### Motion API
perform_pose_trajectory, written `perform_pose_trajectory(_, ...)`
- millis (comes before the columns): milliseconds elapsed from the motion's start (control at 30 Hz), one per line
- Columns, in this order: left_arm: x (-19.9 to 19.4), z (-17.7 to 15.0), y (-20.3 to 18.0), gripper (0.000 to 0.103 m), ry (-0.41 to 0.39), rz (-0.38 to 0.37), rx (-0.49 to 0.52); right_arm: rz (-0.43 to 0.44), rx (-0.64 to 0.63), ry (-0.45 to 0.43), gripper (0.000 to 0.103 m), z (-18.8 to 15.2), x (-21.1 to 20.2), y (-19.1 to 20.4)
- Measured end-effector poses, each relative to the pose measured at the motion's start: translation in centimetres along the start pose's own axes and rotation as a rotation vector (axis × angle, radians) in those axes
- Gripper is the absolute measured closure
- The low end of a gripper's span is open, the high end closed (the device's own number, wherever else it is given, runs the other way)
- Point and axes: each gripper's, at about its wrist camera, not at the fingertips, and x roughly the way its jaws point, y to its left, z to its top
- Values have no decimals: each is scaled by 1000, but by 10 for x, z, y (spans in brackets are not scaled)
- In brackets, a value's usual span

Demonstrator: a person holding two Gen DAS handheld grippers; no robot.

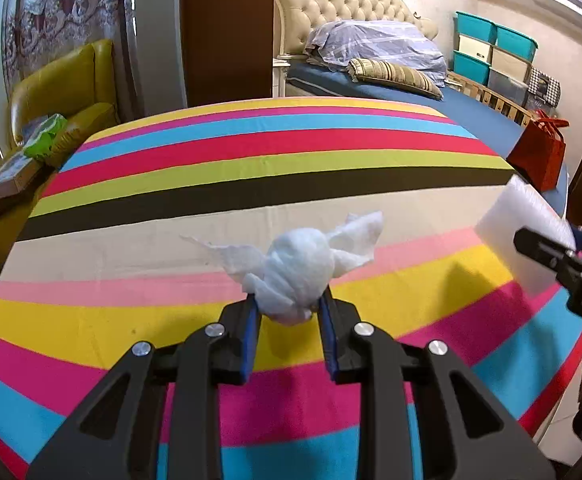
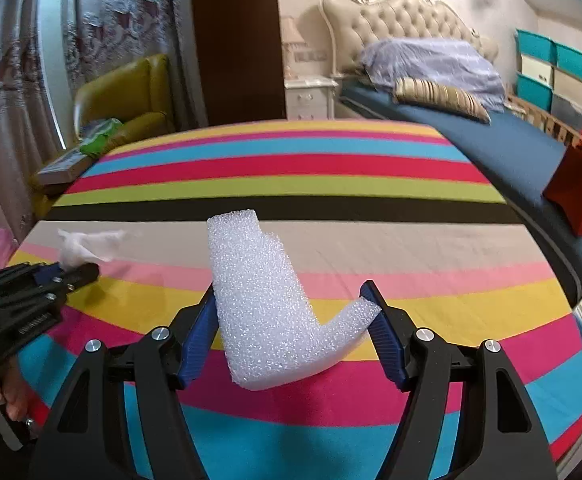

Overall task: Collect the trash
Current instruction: 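Carry the tissue and foam piece from the table over the pink bin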

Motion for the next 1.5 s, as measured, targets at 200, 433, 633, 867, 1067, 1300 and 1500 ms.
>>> perform_pose_trajectory(200, -16, -10, 7, 77, -21, 18, 4, 40, -33, -37, 37, -6, -16, 22)
perform_pose_trajectory(433, -30, -26, 17, 77, -43, 42, 12, 72, -48, -33, 37, -15, -18, 44)
perform_pose_trajectory(633, -46, -38, 33, 77, -63, 52, 9, 117, -54, -21, 37, -19, -17, 61)
perform_pose_trajectory(867, -63, -54, 56, 76, -75, 79, -11, 144, -94, -25, 37, -24, -20, 87)
perform_pose_trajectory(1067, -73, -69, 74, 76, -84, 108, -30, 157, -107, -21, 37, -26, -21, 100)
perform_pose_trajectory(1300, -95, -85, 96, 75, -118, 160, -50, 191, -175, -22, 36, -26, -27, 126)
perform_pose_trajectory(1500, -115, -104, 126, 75, -131, 220, -88, 223, -268, -23, 36, -27, -29, 158)
